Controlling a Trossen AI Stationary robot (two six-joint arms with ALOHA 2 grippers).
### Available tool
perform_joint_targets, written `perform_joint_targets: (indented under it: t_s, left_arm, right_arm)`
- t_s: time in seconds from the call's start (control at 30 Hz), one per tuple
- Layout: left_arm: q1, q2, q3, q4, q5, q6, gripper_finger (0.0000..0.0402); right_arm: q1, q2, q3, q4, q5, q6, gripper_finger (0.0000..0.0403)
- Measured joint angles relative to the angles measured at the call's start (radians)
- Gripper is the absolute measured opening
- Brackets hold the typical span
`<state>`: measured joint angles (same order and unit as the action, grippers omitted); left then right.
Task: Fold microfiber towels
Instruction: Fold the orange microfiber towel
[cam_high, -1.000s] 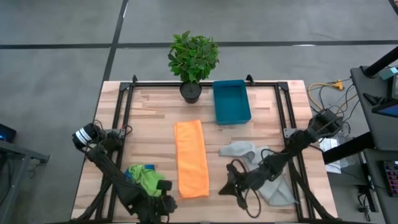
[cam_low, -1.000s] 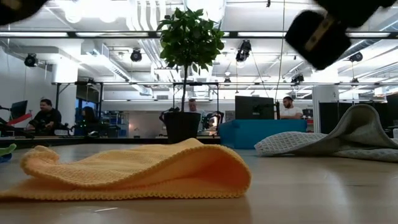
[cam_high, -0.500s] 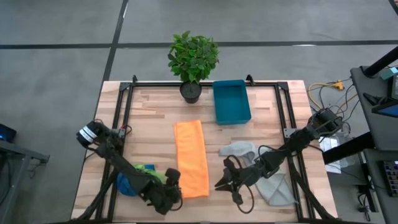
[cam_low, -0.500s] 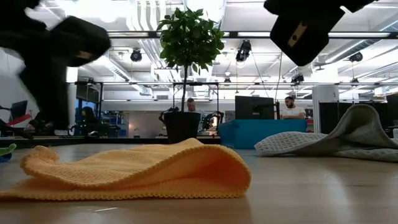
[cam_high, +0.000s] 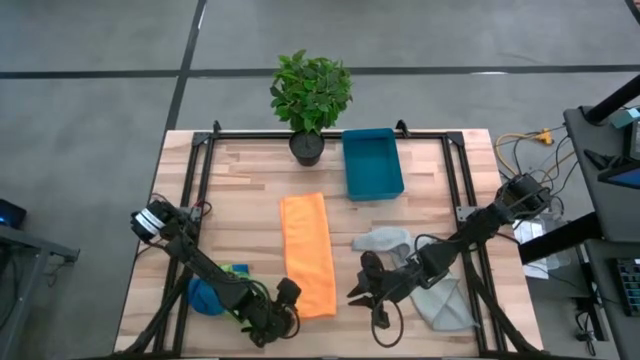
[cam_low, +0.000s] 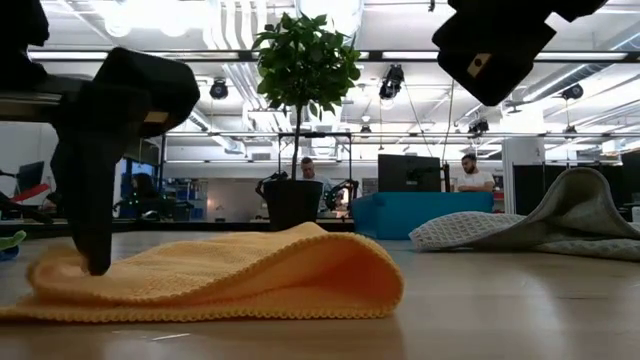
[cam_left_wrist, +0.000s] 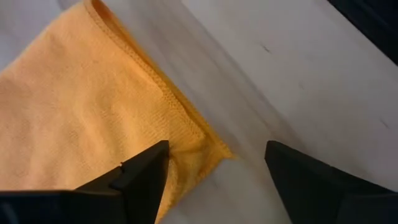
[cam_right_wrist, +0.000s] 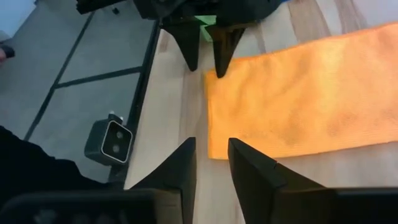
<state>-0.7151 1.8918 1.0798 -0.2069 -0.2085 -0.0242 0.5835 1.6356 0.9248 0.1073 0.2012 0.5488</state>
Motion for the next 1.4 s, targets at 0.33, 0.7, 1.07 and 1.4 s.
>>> perform_joint_targets:
  t_s: [0.33,0.7,1.07,1.4]
  left_arm:
    - [0.009,0.129,0.009,-0.017,0.042,-0.237,0.0145]
    - [0.014,0.151,0.013,0.001,0.026,-0.293,0.0006]
    - [0.02,0.125,0.006,0.025,0.032,-0.307,0.0001]
    - [0.023,0.108,0.006,0.039,0.033,-0.388,0.0]
  right_arm:
    - [0.001,0.0,0.0,0.0,0.0,0.0,0.0069]
    - [0.001,0.002,0.0,0.002,0.0,-0.042,0.008]
    - [0.001,0.093,-0.001,0.007,-0.026,-0.499,0.0147]
    - [0.003,0.232,0.072,0.076,-0.048,-0.848,0.0195]
